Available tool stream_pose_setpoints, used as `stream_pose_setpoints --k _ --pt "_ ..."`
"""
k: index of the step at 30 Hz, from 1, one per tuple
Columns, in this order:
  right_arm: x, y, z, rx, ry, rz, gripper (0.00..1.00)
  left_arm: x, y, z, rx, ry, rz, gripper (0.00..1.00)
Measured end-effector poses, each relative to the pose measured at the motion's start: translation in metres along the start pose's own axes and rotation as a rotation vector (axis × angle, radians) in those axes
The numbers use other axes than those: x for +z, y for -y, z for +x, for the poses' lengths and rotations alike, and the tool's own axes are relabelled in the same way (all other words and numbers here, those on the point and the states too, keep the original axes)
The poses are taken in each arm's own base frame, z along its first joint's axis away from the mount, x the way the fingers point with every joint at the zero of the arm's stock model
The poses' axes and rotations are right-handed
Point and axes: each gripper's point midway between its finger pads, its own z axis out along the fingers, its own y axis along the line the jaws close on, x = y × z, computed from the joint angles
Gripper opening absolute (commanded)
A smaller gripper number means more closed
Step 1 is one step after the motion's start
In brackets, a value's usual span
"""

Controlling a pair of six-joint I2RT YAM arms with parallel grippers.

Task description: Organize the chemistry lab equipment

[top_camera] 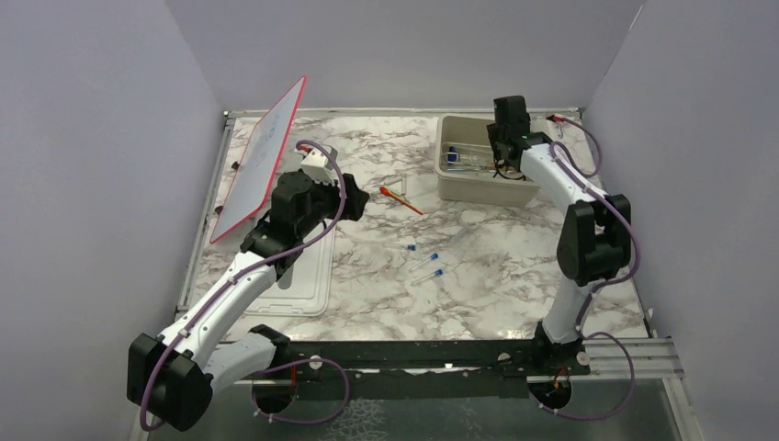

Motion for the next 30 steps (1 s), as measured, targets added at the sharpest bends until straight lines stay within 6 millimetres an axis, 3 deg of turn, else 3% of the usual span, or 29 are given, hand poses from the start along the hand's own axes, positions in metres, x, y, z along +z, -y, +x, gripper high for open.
stream_pose_setpoints --k 6,10,12,18,21,26,30 --pt "-0.057 -0.025 -0.012 -0.247 -0.073 -0.227 0.47 0.000 -0.003 0.000 -0.006 0.003 -0.016 0.77" --pt "-0.089 -0.048 0.000 -0.437 -0.153 -0.407 0.49 -0.001 -0.005 -0.001 -0.009 0.006 -0.029 0.77" --pt "-0.103 -0.058 0.016 -0.555 -0.193 -0.482 0.50 -0.002 -0.006 -0.002 -0.009 0.012 -0.037 0.77" --pt "-0.139 -0.090 0.103 -0.860 -0.352 -0.694 0.50 -0.007 -0.009 -0.007 -0.009 0.031 -0.061 0.77" --pt "-0.140 -0.083 0.150 -1.002 -0.407 -0.707 0.50 -0.009 -0.010 -0.010 -0.008 0.042 -0.069 0.77" --pt "-0.130 -0.045 0.216 -1.194 -0.476 -0.635 0.47 -0.010 -0.012 -0.011 -0.008 0.047 -0.082 0.77" --pt "-0.110 -0.009 0.241 -1.299 -0.484 -0.535 0.47 -0.010 -0.016 -0.011 -0.007 0.047 -0.099 0.77"
